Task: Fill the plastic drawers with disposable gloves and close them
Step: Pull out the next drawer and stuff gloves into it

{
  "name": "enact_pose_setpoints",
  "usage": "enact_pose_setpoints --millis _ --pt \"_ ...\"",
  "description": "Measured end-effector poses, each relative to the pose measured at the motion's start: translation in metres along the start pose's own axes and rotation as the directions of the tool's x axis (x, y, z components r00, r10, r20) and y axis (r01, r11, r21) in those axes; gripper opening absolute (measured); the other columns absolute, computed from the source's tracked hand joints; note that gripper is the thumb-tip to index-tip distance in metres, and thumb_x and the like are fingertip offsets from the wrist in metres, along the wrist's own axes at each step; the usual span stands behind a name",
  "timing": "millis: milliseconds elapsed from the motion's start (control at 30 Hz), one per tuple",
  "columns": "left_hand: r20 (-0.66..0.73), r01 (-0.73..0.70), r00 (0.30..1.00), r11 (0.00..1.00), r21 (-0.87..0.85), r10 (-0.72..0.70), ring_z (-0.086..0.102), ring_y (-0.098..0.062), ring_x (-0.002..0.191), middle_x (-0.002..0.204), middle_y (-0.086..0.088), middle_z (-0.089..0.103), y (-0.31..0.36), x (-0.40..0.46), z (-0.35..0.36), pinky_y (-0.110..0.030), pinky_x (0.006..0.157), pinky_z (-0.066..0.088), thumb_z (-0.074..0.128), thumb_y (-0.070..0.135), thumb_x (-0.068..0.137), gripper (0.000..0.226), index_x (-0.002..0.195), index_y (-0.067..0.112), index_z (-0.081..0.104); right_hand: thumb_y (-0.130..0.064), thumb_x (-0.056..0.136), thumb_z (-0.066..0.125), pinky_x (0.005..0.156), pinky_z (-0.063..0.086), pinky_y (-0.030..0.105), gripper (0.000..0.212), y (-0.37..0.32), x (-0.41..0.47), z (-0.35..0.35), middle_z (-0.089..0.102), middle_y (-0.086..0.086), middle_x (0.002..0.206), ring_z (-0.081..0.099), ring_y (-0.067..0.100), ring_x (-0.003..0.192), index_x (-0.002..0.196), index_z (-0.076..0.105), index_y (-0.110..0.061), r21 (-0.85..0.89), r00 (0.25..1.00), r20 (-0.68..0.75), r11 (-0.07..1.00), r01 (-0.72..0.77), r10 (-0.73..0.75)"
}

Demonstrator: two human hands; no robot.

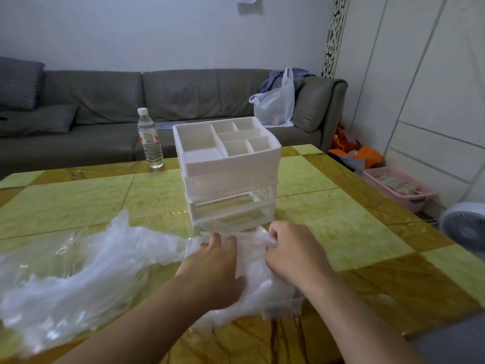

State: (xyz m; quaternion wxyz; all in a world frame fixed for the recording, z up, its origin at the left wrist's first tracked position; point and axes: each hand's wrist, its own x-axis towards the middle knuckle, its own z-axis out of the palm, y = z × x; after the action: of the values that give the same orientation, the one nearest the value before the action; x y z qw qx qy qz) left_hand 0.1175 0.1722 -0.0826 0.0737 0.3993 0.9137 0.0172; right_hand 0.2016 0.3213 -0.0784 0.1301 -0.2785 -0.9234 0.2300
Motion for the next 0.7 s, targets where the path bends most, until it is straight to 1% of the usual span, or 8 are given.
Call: enact_pose_setpoints --millis 133,233,300,400,467,567,633,700 --pt "0.077 0.057 0.996 0.997 -0.053 -0.053 0.050 -0.030 0.134 0.151 -0.008 0.040 -0.003 0.006 0.004 -0.041 0.100 0.051 0.064 0.063 0.086 0.102 0.160 0.021 0.006 -0.006 0.079 0.058 0.048 0.026 0.029 0.026 0.002 0.004 0.000 0.053 0.003 0.086 0.052 0.026 0.074 0.064 0.041 -0.017 -0.057 1.000 -0.003 0.998 -0.028 0.028" --pt "0.156 0.096 0.984 0.991 -0.091 -0.081 0.049 -0.031 0.135 0.152 -0.011 0.041 -0.003 0.011 0.009 -0.041 0.104 0.050 0.065 0.063 0.086 0.106 0.160 0.016 0.006 -0.009 0.082 0.062 0.051 0.030 0.029 0.018 0.005 0.008 0.008 0.050 0.005 0.104 0.057 0.028 0.087 0.072 0.049 -0.017 -0.087 0.997 0.037 0.994 -0.061 0.065" --pt "0.172 0.098 0.982 0.990 -0.099 -0.080 0.049 -0.031 0.135 0.153 -0.012 0.040 -0.002 0.012 0.011 -0.041 0.104 0.049 0.062 0.064 0.086 0.103 0.159 0.013 0.011 -0.010 0.084 0.066 0.059 0.044 0.031 0.012 0.006 0.010 0.014 0.049 0.004 0.110 0.058 0.026 0.088 0.089 0.057 -0.016 -0.065 0.995 0.027 0.994 -0.091 0.093" --pt "0.141 0.076 0.988 0.994 -0.080 -0.064 0.050 -0.031 0.133 0.152 -0.011 0.040 -0.004 0.014 0.016 -0.042 0.103 0.049 0.053 0.066 0.088 0.095 0.157 0.012 0.017 -0.014 0.086 0.068 0.074 0.059 0.039 0.046 0.010 0.013 0.018 0.052 0.005 0.119 0.062 0.025 0.094 0.127 0.048 -0.013 0.004 0.983 -0.013 0.983 -0.184 0.184" --pt "0.111 0.056 0.993 0.996 -0.076 -0.048 0.052 -0.031 0.131 0.150 -0.011 0.042 -0.006 0.014 0.019 -0.042 0.100 0.049 0.048 0.067 0.090 0.089 0.155 0.012 0.020 -0.017 0.087 0.067 0.076 0.063 0.043 0.058 0.012 0.013 0.017 0.053 0.005 0.121 0.064 0.024 0.094 0.138 0.040 -0.014 0.074 0.962 -0.024 0.961 -0.268 0.270" --pt "0.074 0.047 0.996 0.996 -0.077 -0.041 0.053 -0.031 0.128 0.146 -0.010 0.044 -0.006 0.012 0.021 -0.042 0.099 0.048 0.044 0.067 0.091 0.084 0.152 0.014 0.024 -0.020 0.091 0.070 0.074 0.062 0.040 0.046 0.005 0.012 0.008 0.054 0.003 0.119 0.063 0.021 0.092 0.128 0.043 -0.016 0.059 0.970 -0.140 0.979 -0.194 0.201" --pt "0.078 0.055 0.996 0.996 -0.075 -0.049 0.053 -0.031 0.128 0.145 -0.011 0.045 -0.006 0.012 0.023 -0.044 0.099 0.048 0.044 0.068 0.090 0.083 0.151 0.015 0.025 -0.020 0.094 0.071 0.069 0.057 0.033 0.027 -0.008 0.008 0.001 0.052 -0.006 0.105 0.057 0.013 0.084 0.103 0.046 -0.023 0.032 0.968 -0.250 0.999 0.022 -0.013" --pt "0.084 0.052 0.995 0.997 -0.065 -0.046 0.053 -0.031 0.127 0.144 -0.010 0.045 -0.006 0.012 0.024 -0.045 0.098 0.049 0.045 0.067 0.088 0.082 0.150 0.016 0.027 -0.019 0.095 0.068 0.068 0.054 0.031 0.024 -0.026 0.001 0.000 0.053 -0.010 0.092 0.055 0.010 0.080 0.085 0.048 -0.026 0.036 0.965 -0.181 0.979 0.202 -0.192"
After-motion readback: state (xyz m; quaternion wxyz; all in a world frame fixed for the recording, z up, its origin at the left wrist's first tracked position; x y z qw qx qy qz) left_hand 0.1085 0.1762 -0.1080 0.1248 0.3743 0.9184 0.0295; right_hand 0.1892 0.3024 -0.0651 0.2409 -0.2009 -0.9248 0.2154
